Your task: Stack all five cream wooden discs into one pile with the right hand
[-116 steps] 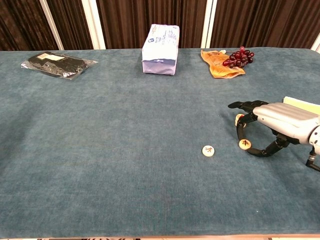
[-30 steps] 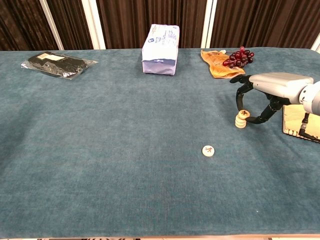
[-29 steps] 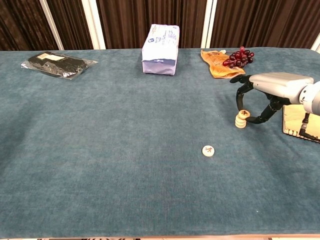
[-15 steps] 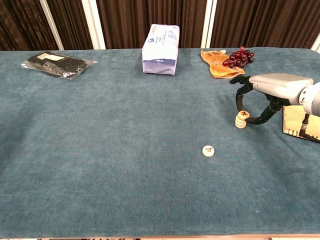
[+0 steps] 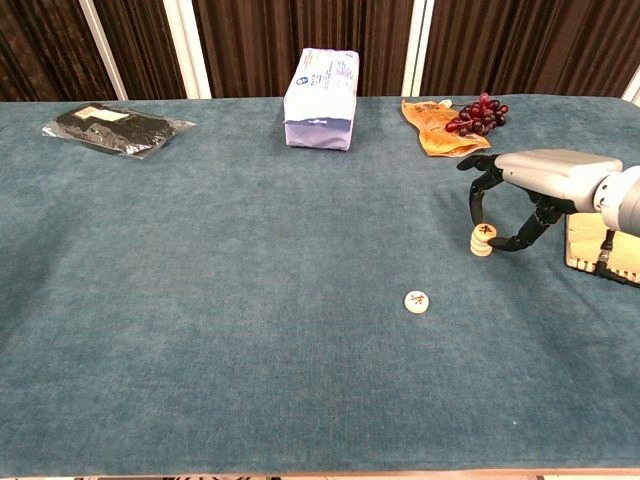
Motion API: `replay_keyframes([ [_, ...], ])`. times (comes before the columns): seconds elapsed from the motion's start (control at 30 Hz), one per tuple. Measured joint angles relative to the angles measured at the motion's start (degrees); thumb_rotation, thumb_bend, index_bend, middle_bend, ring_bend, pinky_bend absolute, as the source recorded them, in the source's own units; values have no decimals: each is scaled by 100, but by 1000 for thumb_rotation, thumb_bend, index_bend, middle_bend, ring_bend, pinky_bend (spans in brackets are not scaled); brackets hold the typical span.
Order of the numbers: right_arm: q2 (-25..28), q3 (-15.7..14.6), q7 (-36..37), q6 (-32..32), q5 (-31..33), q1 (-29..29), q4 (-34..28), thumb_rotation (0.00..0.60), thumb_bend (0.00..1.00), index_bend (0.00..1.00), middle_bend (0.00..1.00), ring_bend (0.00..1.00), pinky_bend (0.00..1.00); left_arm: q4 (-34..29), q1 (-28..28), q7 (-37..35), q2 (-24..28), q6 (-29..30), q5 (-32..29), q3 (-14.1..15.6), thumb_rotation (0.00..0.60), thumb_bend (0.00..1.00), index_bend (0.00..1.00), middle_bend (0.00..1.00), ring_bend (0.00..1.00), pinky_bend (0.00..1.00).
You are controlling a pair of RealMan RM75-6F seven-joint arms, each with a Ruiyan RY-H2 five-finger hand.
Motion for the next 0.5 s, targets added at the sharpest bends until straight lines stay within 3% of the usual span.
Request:
replay_keyframes([
  [0.5,-8,25,-70,-13,81,21,-1,600,405,503,0,0,0,5,-2,7,-1,-11,-4,4,600,482,158,0,0,0],
])
